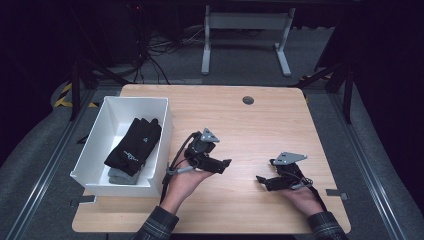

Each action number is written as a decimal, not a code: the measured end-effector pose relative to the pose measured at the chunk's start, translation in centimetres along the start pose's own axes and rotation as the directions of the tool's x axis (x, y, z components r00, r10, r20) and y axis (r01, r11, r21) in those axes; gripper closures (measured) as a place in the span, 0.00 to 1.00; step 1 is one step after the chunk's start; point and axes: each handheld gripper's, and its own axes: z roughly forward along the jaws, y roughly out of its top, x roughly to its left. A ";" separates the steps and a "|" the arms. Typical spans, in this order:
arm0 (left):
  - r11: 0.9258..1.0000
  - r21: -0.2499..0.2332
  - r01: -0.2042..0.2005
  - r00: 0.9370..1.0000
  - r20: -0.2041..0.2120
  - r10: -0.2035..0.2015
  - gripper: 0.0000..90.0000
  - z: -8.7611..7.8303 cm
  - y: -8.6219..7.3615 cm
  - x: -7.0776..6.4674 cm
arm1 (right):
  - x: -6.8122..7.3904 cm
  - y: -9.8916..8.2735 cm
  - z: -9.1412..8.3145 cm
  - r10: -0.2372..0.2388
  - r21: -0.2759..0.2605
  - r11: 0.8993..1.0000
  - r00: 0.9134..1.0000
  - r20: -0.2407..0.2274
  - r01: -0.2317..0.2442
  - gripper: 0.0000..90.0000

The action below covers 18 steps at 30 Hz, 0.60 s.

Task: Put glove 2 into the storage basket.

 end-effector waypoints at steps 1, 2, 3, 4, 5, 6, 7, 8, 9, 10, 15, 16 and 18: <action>1.000 0.006 -0.006 1.000 0.001 0.006 0.20 0.3 -0.2 -0.1 | 0.0 0.0 0.0 0.000 0.000 1.000 1.000 0.000 0.000 0.17; 1.000 0.011 -0.006 1.000 0.000 0.006 0.20 0.7 -0.4 -0.2 | 0.0 0.0 0.0 0.000 0.000 1.000 1.000 0.000 0.000 0.17; 1.000 0.018 -0.012 1.000 -0.001 0.012 0.20 1.1 -0.7 -0.2 | 0.0 0.0 0.0 0.000 0.000 1.000 1.000 0.000 0.000 0.17; 1.000 0.025 -0.016 1.000 -0.004 0.016 0.20 1.5 -1.0 -0.4 | 0.0 0.0 0.0 0.000 0.000 1.000 1.000 0.000 0.000 0.17; 0.999 0.028 -0.019 1.000 -0.007 0.019 0.20 1.9 -1.2 -0.4 | 0.0 0.0 0.0 0.000 0.000 1.000 1.000 0.000 0.000 0.17; 0.999 0.038 -0.025 1.000 -0.006 0.025 0.20 2.2 -1.5 -0.5 | 0.0 0.0 0.0 0.000 0.000 1.000 1.000 0.000 0.000 0.17; 0.999 0.040 -0.029 1.000 -0.012 0.029 0.20 2.5 -1.7 -0.5 | 0.0 0.0 0.0 0.000 0.000 1.000 1.000 0.000 0.000 0.17; 0.999 0.041 -0.031 0.999 -0.015 0.031 0.20 2.7 -1.9 -0.6 | 0.0 0.0 0.0 0.000 0.000 1.000 1.000 0.000 0.000 0.17; 0.999 0.042 -0.032 0.999 -0.019 0.033 0.20 3.0 -2.2 -0.6 | 0.0 0.0 0.0 -0.001 -0.001 1.000 1.000 0.000 0.001 0.17; 0.999 0.043 -0.033 0.999 -0.017 0.034 0.21 3.3 -2.5 -0.6 | 0.0 0.0 0.0 0.000 0.000 1.000 1.000 0.000 0.000 0.17; 0.997 0.058 -0.053 0.998 -0.034 0.055 0.21 4.3 -3.6 -0.7 | 0.0 0.0 0.0 -0.002 0.000 1.000 1.000 0.001 0.002 0.17; 0.996 0.068 -0.059 0.997 -0.043 0.062 0.21 4.6 -3.8 -0.7 | 0.0 0.0 0.0 -0.001 0.001 1.000 1.000 0.001 0.001 0.17; 0.995 0.080 -0.064 0.997 -0.044 0.068 0.21 4.9 -4.1 -0.8 | 0.0 0.0 0.0 0.000 0.000 1.000 1.000 0.000 0.000 0.17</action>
